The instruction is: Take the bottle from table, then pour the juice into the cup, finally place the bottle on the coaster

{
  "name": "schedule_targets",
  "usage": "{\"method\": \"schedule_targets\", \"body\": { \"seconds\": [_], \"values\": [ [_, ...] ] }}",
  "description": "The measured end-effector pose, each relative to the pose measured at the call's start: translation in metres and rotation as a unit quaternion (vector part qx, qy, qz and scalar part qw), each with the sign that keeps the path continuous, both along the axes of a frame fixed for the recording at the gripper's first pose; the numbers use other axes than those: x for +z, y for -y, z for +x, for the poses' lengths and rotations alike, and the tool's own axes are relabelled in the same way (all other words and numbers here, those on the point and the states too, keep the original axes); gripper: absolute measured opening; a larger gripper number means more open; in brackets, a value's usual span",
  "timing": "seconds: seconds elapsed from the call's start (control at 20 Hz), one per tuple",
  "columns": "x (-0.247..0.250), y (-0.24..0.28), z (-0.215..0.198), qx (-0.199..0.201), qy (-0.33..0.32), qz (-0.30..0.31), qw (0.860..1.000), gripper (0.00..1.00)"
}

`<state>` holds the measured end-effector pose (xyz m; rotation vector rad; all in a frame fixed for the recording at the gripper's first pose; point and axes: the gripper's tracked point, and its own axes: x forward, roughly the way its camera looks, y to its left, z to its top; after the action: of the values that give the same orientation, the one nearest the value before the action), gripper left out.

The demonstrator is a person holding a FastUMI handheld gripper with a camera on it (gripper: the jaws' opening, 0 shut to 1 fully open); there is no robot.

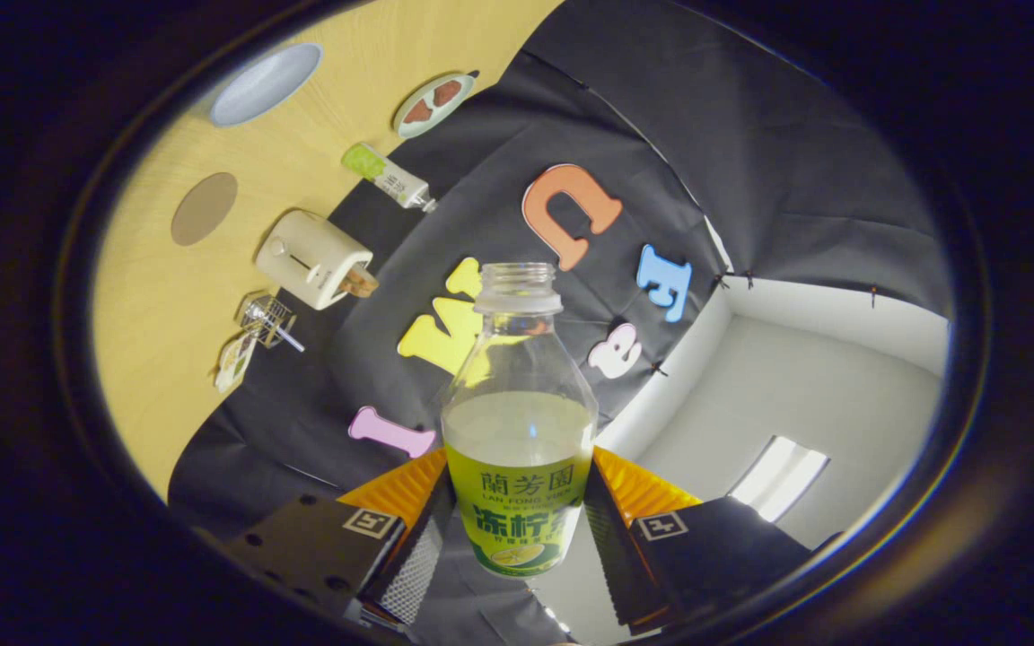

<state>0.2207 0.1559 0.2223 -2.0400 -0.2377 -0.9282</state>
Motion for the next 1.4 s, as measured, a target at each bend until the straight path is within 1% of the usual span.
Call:
{"method": "schedule_targets", "body": {
  "seconds": [0.05,0.1,0.15,0.25,0.35,0.4,0.45,0.55,0.65,0.7,0.8,0.85,0.95,1.05,1.15,1.2,1.25,1.35,1.4],
  "values": [
    [0.004,0.004,0.000,0.007,0.001,0.019,1.000,0.82],
    [0.006,0.013,0.001,0.010,0.003,0.057,0.998,0.82],
    [0.004,0.018,0.001,0.022,0.000,0.097,0.995,0.82],
    [0.001,0.024,0.007,0.052,-0.009,0.156,0.986,0.82],
    [0.001,0.023,0.006,0.084,-0.006,0.188,0.979,0.82],
    [-0.005,0.022,0.010,0.102,-0.010,0.213,0.972,0.82],
    [-0.016,0.025,0.013,0.109,-0.022,0.248,0.962,0.82],
    [-0.030,0.026,0.019,0.133,-0.035,0.316,0.939,0.82],
    [-0.040,0.027,0.028,0.157,-0.042,0.379,0.911,0.82],
    [-0.046,0.026,0.031,0.169,-0.048,0.414,0.893,0.82],
    [-0.060,0.024,0.037,0.193,-0.064,0.482,0.852,0.82],
    [-0.064,0.021,0.039,0.206,-0.068,0.518,0.827,0.82],
    [-0.067,0.016,0.041,0.234,-0.070,0.589,0.770,0.82],
    [-0.062,0.008,0.041,0.258,-0.075,0.647,0.713,0.81],
    [-0.058,0.006,0.041,0.285,-0.068,0.693,0.659,0.81],
    [-0.058,0.011,0.043,0.291,-0.063,0.717,0.631,0.81],
    [-0.060,0.012,0.052,0.300,-0.064,0.744,0.594,0.80],
    [-0.062,0.012,0.057,0.315,-0.065,0.791,0.521,0.80],
    [-0.062,0.018,0.059,0.322,-0.056,0.809,0.488,0.80]
  ]
}}
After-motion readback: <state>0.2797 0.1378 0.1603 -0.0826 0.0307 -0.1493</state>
